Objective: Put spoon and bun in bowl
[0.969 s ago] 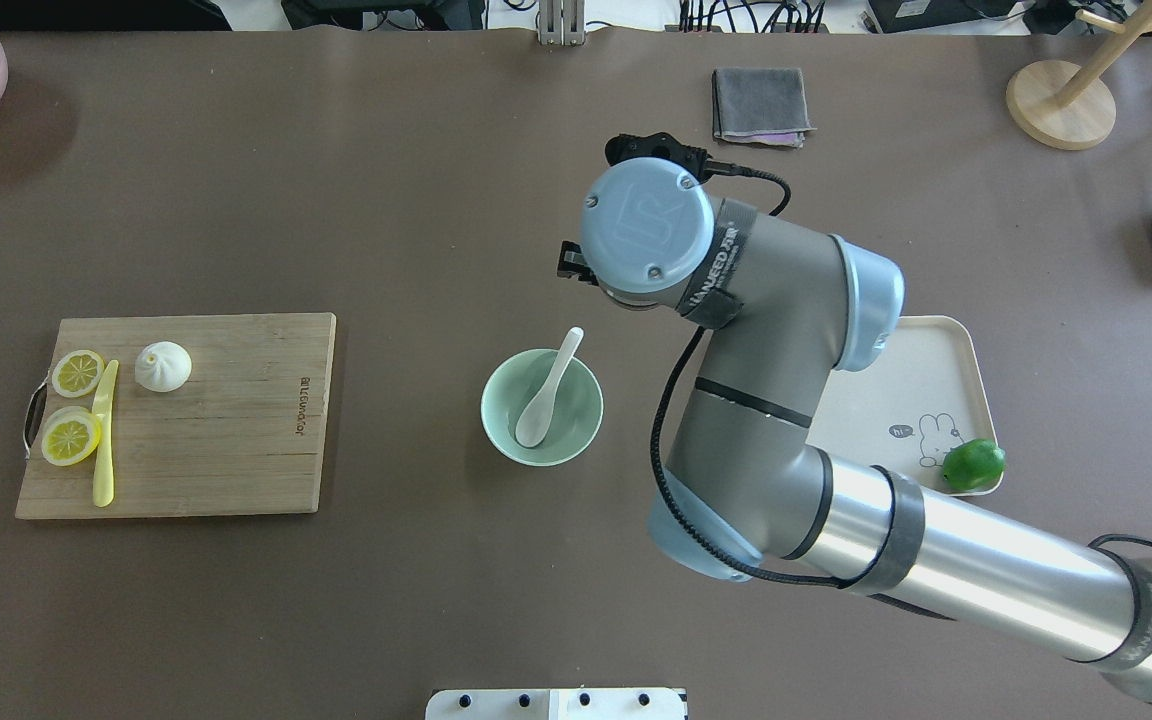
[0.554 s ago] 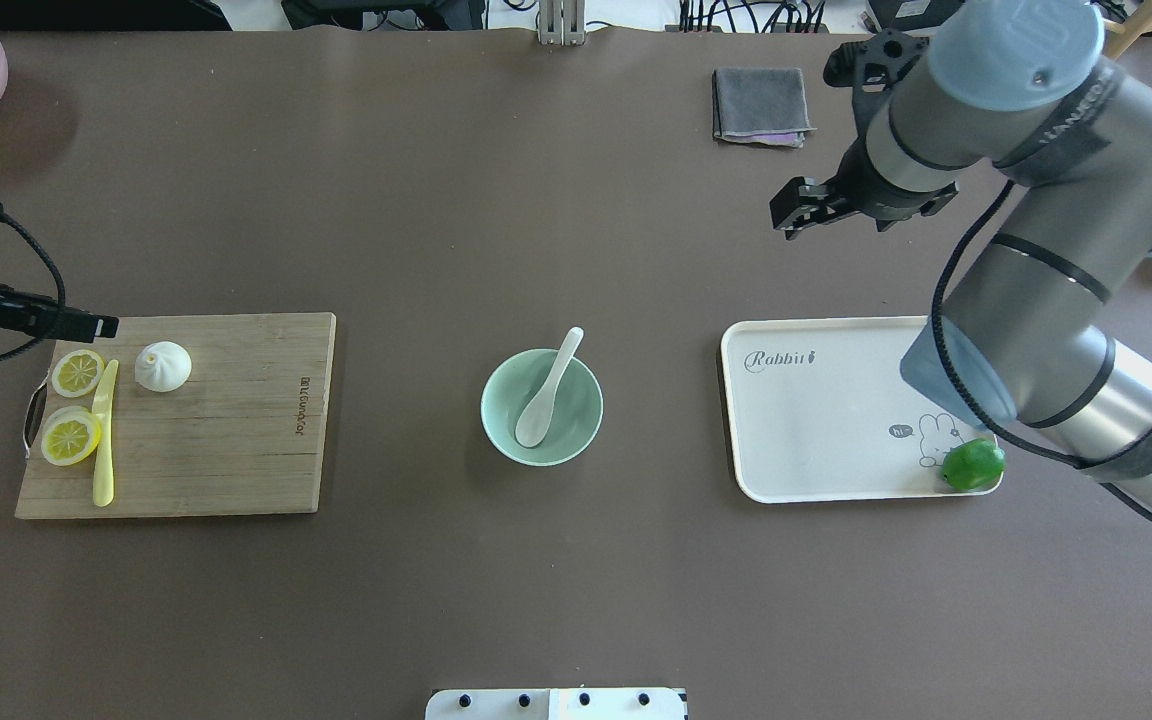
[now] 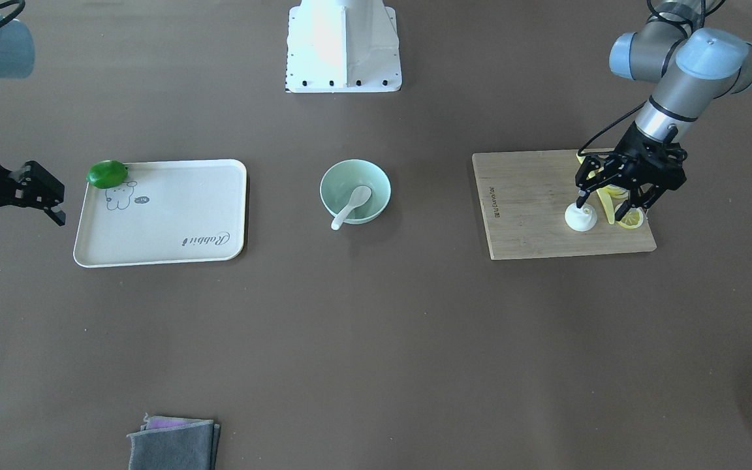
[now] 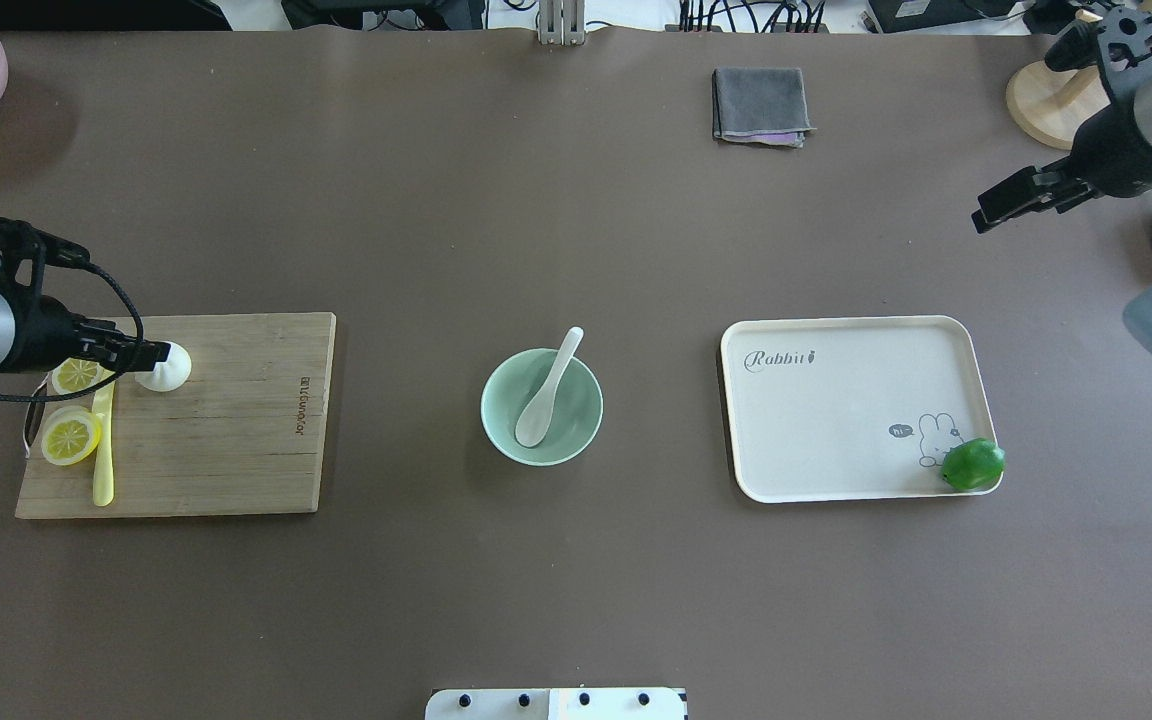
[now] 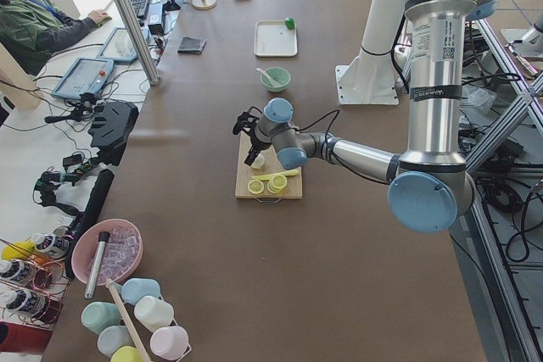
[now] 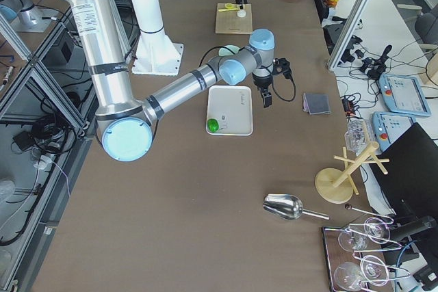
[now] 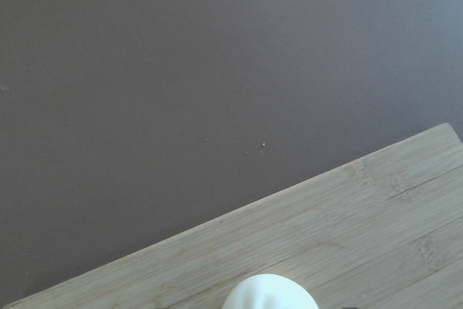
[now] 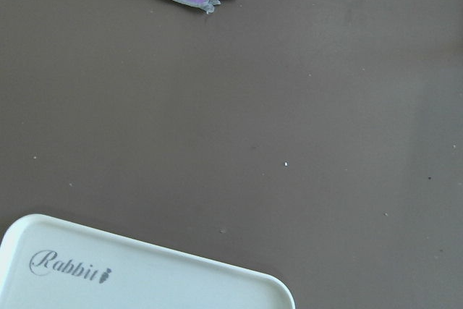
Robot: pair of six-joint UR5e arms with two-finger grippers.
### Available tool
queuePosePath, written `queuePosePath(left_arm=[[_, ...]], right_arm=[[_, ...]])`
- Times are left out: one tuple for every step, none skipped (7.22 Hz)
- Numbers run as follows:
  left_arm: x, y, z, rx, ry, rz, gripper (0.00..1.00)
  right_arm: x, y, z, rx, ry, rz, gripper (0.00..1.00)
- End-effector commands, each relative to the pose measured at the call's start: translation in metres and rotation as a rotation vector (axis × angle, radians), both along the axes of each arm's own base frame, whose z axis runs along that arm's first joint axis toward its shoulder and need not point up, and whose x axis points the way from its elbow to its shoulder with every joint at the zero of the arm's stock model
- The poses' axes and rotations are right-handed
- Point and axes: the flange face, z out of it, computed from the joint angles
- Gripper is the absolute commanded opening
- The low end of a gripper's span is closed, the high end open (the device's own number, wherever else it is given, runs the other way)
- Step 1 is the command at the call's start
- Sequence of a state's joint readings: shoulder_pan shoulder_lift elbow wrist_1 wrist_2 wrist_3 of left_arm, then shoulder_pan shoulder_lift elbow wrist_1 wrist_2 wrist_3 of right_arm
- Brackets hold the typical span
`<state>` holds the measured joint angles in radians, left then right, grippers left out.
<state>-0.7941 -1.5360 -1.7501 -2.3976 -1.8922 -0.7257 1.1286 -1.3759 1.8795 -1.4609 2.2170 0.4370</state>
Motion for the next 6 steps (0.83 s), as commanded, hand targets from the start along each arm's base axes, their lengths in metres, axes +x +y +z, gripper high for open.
queuePosePath(left_arm=[[0.013, 0.005, 0.005, 0.002, -0.015, 0.012, 0.55], [0.013, 0.005, 0.006, 0.001, -0.016, 0.012, 0.35], [0.013, 0.005, 0.005, 0.003, -0.014, 0.012, 0.05], [0.011, 0.005, 0.004, 0.004, -0.013, 0.01, 0.0], [0.012, 0.005, -0.003, 0.013, -0.003, 0.01, 0.0], [0.011, 0.005, -0.015, 0.024, 0.012, 0.01, 0.0]], right_arm=[[0.041, 0.004, 0.031, 0.02, 0.012, -0.03, 1.0], [0.041, 0.005, 0.031, 0.022, 0.013, -0.029, 1.0], [0.041, 0.005, 0.031, 0.022, 0.013, -0.029, 1.0], [0.041, 0.005, 0.032, 0.022, 0.017, -0.027, 1.0], [0.043, 0.005, 0.033, 0.02, 0.018, -0.024, 1.0], [0.047, 0.007, 0.038, 0.013, 0.019, -0.02, 1.0]])
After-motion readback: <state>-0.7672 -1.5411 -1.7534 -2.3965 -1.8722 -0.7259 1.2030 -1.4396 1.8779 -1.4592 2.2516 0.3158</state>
